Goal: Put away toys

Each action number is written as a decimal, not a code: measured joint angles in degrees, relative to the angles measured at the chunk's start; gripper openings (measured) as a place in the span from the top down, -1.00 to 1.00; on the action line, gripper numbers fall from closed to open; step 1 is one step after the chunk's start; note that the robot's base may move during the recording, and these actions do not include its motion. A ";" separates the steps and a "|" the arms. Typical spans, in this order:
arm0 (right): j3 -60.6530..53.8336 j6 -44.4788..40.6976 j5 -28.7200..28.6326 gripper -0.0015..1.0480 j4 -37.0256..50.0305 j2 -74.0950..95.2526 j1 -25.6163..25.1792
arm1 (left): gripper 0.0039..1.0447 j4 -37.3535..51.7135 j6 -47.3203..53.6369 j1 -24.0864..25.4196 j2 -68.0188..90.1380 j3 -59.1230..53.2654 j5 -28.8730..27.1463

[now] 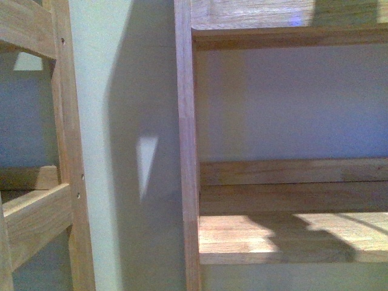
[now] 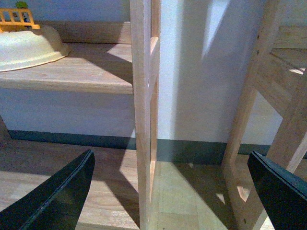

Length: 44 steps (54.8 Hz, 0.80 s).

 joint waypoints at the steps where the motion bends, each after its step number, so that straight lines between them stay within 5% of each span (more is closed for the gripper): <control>1: 0.63 0.48 -0.02 0.60 -0.35 0.37 0.02 | -0.89 0.00 0.02 0.00 0.00 0.00 0.00; 19: 28.94 11.61 -2.14 0.60 -17.49 16.72 1.84 | -0.89 0.00 0.00 0.00 0.00 0.00 -0.02; 44: 37.35 13.92 -2.16 0.60 -24.02 21.49 3.82 | -0.89 0.00 0.02 0.00 0.00 0.00 0.00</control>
